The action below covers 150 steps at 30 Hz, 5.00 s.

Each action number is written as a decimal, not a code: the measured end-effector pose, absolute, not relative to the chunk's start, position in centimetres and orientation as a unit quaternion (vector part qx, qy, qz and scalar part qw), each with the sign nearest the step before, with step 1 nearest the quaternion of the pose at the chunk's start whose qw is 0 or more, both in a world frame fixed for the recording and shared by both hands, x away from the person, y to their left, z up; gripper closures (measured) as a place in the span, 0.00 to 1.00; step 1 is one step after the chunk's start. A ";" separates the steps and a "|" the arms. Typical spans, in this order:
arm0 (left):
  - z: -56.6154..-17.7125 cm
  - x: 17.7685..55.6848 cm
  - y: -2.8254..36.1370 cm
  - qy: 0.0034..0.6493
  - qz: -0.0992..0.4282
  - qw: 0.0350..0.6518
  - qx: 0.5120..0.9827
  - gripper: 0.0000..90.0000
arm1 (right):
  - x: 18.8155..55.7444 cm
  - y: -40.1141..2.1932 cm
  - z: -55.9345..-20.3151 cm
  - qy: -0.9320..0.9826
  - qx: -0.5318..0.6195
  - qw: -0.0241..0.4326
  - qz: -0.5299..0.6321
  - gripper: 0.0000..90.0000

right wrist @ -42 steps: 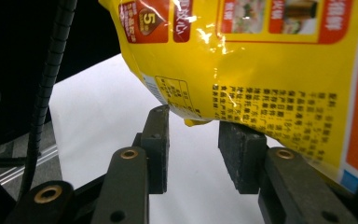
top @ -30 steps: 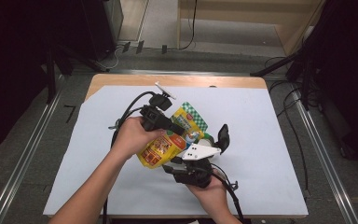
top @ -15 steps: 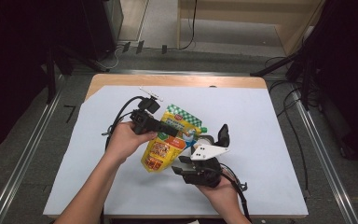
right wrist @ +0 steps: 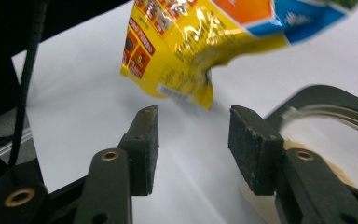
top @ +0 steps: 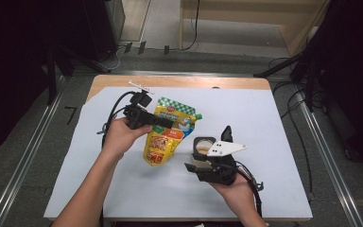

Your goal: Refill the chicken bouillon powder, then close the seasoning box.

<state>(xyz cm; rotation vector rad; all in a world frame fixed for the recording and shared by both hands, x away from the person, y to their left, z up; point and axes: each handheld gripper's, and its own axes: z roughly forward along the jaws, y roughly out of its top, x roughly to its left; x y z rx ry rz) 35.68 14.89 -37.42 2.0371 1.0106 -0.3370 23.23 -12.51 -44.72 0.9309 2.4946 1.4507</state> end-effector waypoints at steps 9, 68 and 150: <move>-37.0 37.2 15.6 0.419 -0.081 0.403 0.809 1.00 | 22.9 -14.4 -43.9 0.823 0.288 0.022 0.489 0.58; -40.3 33.2 20.9 0.414 -0.040 0.457 0.786 0.91 | 23.8 -13.5 -44.9 0.829 0.288 0.003 0.479 0.56; -41.1 30.4 27.3 0.455 -0.031 0.428 0.780 0.43 | 24.8 -14.6 -42.2 0.826 0.300 0.008 0.478 0.71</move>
